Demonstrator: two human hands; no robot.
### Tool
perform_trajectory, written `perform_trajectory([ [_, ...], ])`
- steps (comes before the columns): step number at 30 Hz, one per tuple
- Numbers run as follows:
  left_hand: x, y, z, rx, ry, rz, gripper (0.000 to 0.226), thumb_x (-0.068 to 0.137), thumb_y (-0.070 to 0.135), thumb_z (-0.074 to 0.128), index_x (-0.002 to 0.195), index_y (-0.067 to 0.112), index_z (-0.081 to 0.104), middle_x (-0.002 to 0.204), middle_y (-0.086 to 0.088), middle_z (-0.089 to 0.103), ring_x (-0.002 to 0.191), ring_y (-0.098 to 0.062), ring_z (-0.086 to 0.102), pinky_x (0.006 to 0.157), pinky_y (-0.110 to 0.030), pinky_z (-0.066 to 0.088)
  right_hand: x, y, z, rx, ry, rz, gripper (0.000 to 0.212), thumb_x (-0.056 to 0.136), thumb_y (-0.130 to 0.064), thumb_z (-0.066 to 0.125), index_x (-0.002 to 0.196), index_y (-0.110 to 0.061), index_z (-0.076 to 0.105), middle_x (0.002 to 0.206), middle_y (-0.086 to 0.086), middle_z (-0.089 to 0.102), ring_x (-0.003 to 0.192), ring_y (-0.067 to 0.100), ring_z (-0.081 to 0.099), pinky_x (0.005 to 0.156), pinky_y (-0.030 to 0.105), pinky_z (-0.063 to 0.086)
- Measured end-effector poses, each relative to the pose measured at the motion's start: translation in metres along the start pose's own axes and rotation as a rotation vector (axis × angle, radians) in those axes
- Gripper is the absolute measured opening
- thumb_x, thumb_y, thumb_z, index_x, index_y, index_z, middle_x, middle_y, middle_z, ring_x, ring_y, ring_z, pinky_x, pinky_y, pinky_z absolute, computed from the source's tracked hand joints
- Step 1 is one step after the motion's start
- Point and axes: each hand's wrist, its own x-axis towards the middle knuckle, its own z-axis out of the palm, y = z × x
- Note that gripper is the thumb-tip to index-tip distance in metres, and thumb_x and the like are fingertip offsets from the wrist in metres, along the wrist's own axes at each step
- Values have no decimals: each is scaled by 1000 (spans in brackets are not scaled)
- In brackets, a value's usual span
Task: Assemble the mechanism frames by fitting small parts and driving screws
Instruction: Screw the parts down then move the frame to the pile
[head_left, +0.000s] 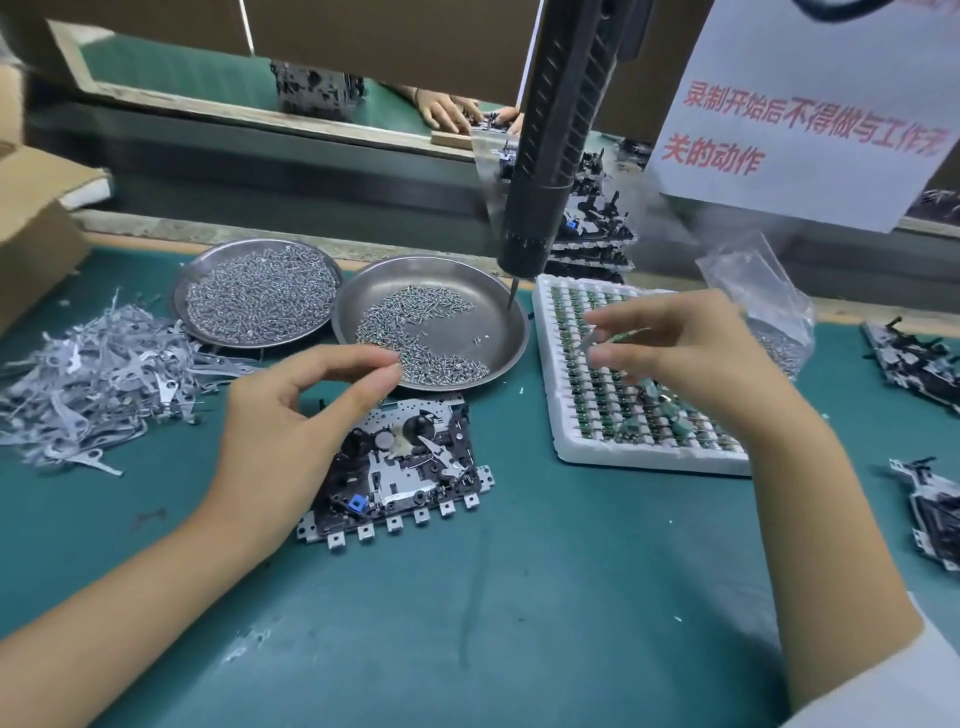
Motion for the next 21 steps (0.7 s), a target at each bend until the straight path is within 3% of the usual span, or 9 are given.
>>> perform_trajectory([
  [3, -2, 2, 2, -11, -8, -5, 15, 72, 32, 71, 87, 30, 72, 86, 19, 72, 84, 1, 67, 79, -10, 47, -8, -13, 29, 403, -202, -43, 23, 75, 3, 73, 93, -11, 73, 79, 3, 75, 79, 13, 73, 63, 16, 52],
  [6, -3, 2, 3, -2, -31, -2, 16, 71, 32, 71, 87, 33, 72, 86, 18, 72, 83, 3, 66, 79, -10, 46, -11, -17, 64, 584, -243, -56, 20, 67, -7, 76, 85, -15, 74, 80, 8, 75, 83, 21, 73, 69, 16, 52],
  [9, -4, 1, 3, 4, -39, 9, 16, 72, 30, 72, 88, 35, 71, 86, 16, 73, 83, 0, 66, 81, -14, 48, -13, -15, 85, 647, -199, -38, 14, 63, -16, 78, 77, -16, 75, 81, 9, 74, 84, 25, 72, 71, 21, 55],
  [13, -5, 2, 5, -37, -68, 17, 16, 75, 25, 70, 89, 33, 71, 84, 16, 72, 79, 1, 66, 69, -11, 50, -17, -12, 100, 691, -160, -58, 9, 73, -4, 76, 81, -9, 74, 82, 10, 74, 81, 23, 72, 71, 25, 56],
  [15, -5, 3, 5, -57, -80, 22, 17, 76, 23, 69, 91, 32, 71, 84, 15, 72, 78, 0, 65, 66, -10, 49, -18, -11, 103, 701, -151, -58, 10, 72, -7, 77, 82, -8, 75, 86, 9, 75, 83, 20, 71, 76, 23, 54],
  [18, -4, 2, 5, -55, -87, 15, 17, 77, 24, 69, 92, 32, 71, 85, 14, 72, 79, -2, 65, 67, -11, 49, -19, -11, 105, 748, -194, -42, 18, 69, -16, 76, 85, -8, 76, 93, 12, 74, 92, 26, 70, 88, 34, 55],
  [21, -4, 3, 5, -78, -92, 7, 18, 76, 23, 69, 91, 33, 71, 83, 13, 72, 77, 1, 64, 64, -8, 48, -18, -10, 105, 771, -168, -17, 20, 62, -13, 78, 82, -11, 75, 90, 9, 75, 86, 20, 71, 79, 27, 55],
])
